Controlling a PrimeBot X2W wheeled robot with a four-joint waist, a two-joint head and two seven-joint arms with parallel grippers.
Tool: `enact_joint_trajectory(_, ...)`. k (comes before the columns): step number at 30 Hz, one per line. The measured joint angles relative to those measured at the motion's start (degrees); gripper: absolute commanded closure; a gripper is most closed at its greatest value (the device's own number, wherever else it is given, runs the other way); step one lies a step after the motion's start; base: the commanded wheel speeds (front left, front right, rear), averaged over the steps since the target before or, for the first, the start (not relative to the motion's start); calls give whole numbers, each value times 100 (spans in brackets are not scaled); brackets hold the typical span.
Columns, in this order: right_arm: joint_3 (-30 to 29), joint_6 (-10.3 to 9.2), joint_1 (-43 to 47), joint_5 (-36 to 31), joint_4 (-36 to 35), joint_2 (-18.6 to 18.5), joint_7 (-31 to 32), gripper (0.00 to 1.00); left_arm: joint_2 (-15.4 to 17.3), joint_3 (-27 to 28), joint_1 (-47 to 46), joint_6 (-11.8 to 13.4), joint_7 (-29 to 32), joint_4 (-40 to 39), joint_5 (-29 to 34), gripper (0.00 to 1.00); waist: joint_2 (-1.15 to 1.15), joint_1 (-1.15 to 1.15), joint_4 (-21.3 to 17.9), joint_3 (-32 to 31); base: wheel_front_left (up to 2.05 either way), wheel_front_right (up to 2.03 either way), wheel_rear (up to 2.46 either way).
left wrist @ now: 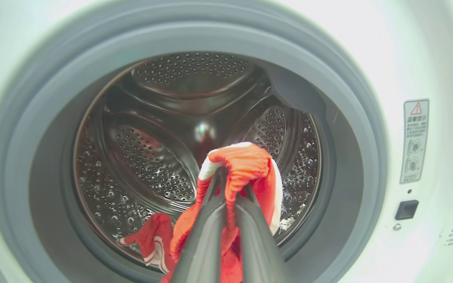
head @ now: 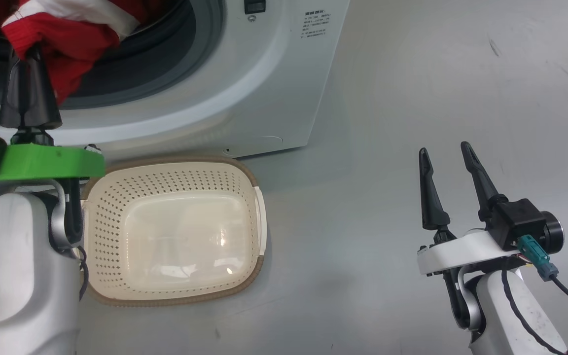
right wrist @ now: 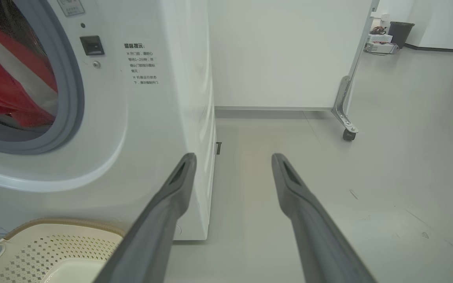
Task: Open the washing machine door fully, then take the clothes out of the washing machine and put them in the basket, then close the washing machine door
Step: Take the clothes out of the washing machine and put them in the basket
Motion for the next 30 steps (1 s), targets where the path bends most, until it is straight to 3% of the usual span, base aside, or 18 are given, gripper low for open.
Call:
enact_joint_trajectory(15, 75, 15, 321, -24, 73, -5, 0, 0, -37, -54, 1084, 63, -4, -1441, 338, 100, 0, 0, 264, -583, 0, 0, 0)
enact_joint_trajectory(23, 85, 18, 333, -24, 36, -4, 0, 0, -131, -406, 2029, 83, -1, -1162, 292, 100, 0, 0, 202, -655, 0, 0, 0)
enact_joint_trajectory(30, 119, 19, 341, -52, -62, -1, 0, 0, -154, -536, 2302, 81, 56, -751, 53, 100, 0, 0, 137, -579, 0, 0, 0)
